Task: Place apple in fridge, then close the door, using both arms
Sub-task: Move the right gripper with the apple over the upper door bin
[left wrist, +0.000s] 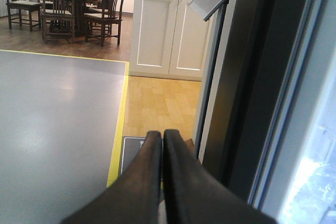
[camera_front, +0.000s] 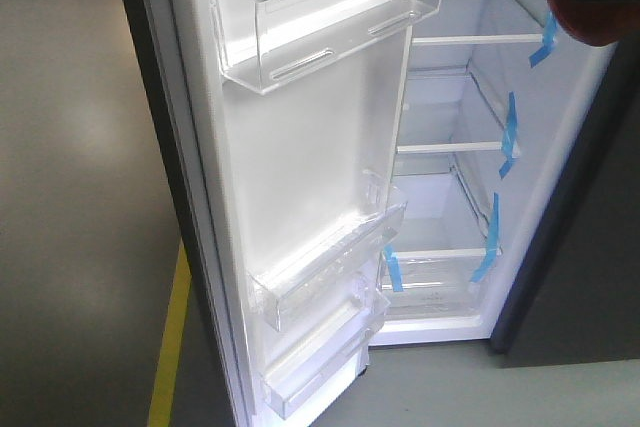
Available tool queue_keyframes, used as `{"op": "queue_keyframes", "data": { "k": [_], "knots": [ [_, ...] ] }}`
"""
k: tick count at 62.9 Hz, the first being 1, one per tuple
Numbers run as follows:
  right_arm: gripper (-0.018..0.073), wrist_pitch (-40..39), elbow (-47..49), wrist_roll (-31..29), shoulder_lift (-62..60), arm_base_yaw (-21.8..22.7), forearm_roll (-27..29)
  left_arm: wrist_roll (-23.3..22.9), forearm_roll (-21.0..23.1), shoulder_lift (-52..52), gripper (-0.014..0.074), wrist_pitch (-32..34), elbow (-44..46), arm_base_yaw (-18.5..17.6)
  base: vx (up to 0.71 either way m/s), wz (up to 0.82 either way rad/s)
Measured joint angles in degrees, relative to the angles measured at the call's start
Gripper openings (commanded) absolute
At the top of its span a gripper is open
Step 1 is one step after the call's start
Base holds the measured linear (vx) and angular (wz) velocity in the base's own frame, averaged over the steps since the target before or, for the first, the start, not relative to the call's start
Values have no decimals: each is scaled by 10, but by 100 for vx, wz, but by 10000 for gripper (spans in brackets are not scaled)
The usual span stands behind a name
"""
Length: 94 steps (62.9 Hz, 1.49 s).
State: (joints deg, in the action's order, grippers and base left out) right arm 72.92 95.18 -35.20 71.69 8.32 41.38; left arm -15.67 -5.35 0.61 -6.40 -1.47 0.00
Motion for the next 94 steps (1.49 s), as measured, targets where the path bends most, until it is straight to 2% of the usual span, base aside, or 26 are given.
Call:
{"op": "queue_keyframes", "data": {
  "k": [94],
  "knots": [
    [45,0,0,0,0,0,0,0,0,0,-6,0,0,0,5,2]
  ]
}}
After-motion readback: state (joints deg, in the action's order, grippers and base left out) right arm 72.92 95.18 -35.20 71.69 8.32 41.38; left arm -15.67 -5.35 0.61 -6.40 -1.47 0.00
